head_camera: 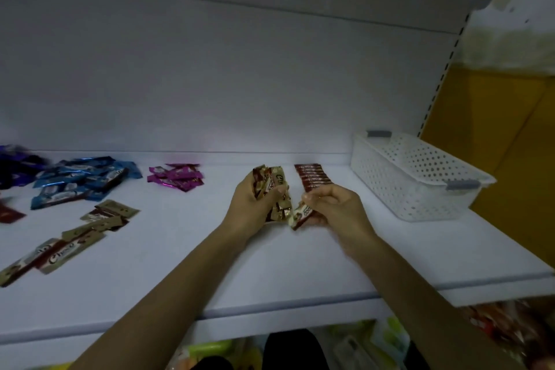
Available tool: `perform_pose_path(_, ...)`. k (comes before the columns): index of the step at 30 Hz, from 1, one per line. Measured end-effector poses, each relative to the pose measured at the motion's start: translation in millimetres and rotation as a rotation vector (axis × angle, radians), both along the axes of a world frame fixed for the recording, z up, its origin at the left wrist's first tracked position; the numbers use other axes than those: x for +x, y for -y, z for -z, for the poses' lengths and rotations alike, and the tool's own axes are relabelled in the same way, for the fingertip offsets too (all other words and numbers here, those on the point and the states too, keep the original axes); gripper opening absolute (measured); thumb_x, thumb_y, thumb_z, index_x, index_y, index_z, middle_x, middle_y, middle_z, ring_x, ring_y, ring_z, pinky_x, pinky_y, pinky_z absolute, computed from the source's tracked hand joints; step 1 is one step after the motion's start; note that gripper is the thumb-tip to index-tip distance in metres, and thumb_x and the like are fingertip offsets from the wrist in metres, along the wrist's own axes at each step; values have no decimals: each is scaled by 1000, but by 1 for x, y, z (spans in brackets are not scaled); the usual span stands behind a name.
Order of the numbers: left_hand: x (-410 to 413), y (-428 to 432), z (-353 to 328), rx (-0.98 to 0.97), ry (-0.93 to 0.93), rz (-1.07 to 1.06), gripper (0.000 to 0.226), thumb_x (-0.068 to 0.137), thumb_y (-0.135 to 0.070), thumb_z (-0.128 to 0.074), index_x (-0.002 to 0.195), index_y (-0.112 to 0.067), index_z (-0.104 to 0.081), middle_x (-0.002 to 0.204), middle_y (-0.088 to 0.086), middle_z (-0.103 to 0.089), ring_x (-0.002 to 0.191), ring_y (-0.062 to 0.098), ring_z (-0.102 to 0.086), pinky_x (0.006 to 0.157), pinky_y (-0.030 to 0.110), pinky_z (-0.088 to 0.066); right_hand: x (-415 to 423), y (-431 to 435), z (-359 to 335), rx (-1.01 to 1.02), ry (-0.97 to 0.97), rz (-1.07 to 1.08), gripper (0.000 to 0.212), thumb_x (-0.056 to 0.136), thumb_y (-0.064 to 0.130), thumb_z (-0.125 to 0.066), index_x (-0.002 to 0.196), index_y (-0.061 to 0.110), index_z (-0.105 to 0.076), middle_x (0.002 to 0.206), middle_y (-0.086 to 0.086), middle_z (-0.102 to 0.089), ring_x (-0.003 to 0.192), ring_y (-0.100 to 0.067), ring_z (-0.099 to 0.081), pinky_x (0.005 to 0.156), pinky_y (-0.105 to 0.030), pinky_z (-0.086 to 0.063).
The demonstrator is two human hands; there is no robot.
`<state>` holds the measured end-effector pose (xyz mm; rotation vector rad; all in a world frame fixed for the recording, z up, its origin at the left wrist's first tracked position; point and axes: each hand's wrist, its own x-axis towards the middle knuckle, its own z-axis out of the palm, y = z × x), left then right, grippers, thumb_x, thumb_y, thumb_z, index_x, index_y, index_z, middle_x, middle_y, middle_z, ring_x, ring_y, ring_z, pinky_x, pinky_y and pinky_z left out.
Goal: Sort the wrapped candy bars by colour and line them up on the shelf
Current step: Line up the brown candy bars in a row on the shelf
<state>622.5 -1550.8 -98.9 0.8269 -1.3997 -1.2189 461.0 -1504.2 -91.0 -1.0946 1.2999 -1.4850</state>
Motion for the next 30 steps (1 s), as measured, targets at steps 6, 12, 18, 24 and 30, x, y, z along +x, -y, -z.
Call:
perform_pose_path(6, -8, -13, 1, -39, 60, 117, 17, 89, -13, -65, 96, -27, -60, 83, -12, -74, 76, 8, -71, 60, 17, -52, -35, -25, 12, -76, -752, 95, 9, 77, 12, -76, 80, 17, -69, 77, 11, -67, 69, 2, -59, 65, -14, -43)
perform_pose_path(12, -8, -13, 2, -29, 67, 92, 16, 88, -16, -66, 98, -28, -60, 90, -4, -73, 79, 12, -71, 61, 18, -54, -41, -31, 9, -85, -1070, -79, 33, 81, 40, -71, 109, 24, -70, 100, 7, -59, 94, -9, -51, 85, -29, -43)
perform_pose_path(18, -8, -15, 1, -37, 66, 83, 18, 89, -17, -66, 98, -30, -59, 84, -13, -72, 77, 4, -70, 59, 13, -51, -31, -36, -1, -152, -1254, -53, 26, 89, 32, -64, 114, 28, -67, 100, 7, -49, 88, -8, -46, 88, -31, -42)
perform_pose_path(24, -8, -13, 2, -22, 49, 74, 18, 89, -17, -66, 97, -31, -59, 87, -10, -72, 77, 5, -70, 58, 15, -52, -29, -52, 6, -88, -1351, 2, 24, 88, 45, -60, 87, 21, -65, 91, 7, -51, 81, -10, -49, 65, -21, -35)
perform_pose_path(30, -10, -10, 5, 18, 30, 99, 18, 89, -16, -66, 100, -29, -60, 93, -3, -73, 80, 12, -72, 60, 21, -55, -63, -60, 6, -39, -1341, 171, 12, 91, 26, -57, 95, 17, -64, 92, 3, -62, 88, -16, -54, 80, -33, -41)
